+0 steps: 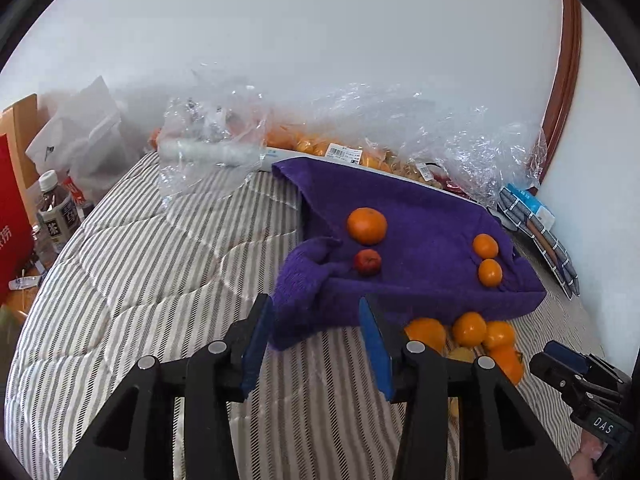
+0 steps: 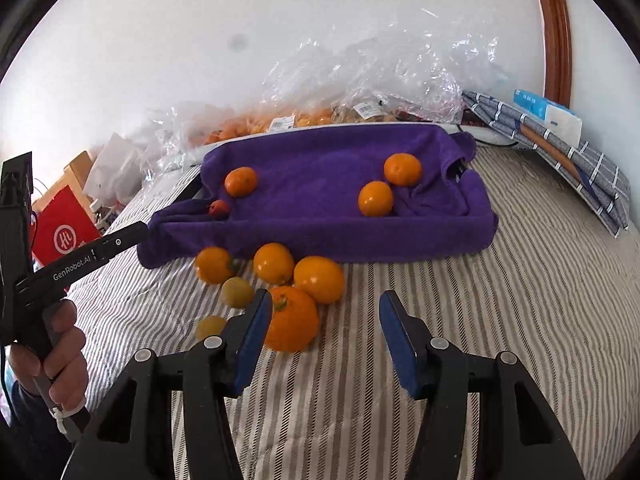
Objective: Organize fruits
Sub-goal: 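Withdraw both open tools from the towel back toward the fruit pile, then grasp the large stemmed orange with the right tool while the left tool grasps an orange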
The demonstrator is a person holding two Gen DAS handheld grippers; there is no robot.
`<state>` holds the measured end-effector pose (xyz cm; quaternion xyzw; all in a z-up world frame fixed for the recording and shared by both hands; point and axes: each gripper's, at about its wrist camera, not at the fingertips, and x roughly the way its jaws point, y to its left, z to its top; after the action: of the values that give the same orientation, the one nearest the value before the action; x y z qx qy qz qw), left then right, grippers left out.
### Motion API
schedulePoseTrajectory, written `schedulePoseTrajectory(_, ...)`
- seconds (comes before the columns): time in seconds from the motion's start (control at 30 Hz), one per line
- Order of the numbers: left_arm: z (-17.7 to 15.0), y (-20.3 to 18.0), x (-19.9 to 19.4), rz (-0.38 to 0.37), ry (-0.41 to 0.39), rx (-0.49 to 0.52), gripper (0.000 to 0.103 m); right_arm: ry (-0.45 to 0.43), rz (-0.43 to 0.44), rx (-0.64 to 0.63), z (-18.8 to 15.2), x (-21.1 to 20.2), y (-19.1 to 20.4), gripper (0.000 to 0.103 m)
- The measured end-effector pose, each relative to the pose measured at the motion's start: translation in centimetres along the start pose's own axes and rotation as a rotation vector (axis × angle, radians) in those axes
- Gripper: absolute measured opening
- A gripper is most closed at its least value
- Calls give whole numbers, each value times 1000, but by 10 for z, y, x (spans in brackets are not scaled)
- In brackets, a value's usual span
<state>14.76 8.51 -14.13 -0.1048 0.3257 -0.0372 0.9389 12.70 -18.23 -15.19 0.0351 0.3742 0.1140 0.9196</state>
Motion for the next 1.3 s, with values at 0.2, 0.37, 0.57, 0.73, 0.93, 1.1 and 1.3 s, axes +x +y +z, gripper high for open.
schedulePoseTrajectory(0.2, -9, 14, -3, -1, 12, -40, 48, 32, 32, -36, -9, 10, 17, 55)
schedulePoseTrajectory(0.37, -15, 9, 1, -3, 45, -4, 48, 49, 30, -35, -8, 21, 22, 54)
schedulePoseTrajectory(0.57, -16, 10, 2, 17, 54, -8, 48, 119, 35, -29, -4, 40, 24, 54)
schedulePoseTrajectory(0.73, -15, 9, 3, 9, 53, -8, 48, 124, 10, -36, -2, 47, 26, 46)
schedulePoseTrajectory(0.93, -16, 9, 5, -15, 64, -12, 48, 121, 2, -49, -3, 46, 27, 43)
schedulePoseTrajectory(1.1, -17, 8, 10, -16, 94, -8, 48, 83, 0, -56, -5, 34, 23, 43)
schedulePoseTrajectory(1.3, -19, 9, 22, -10, 164, -2, 48, 57, -33, -48, -13, 16, 4, 43)
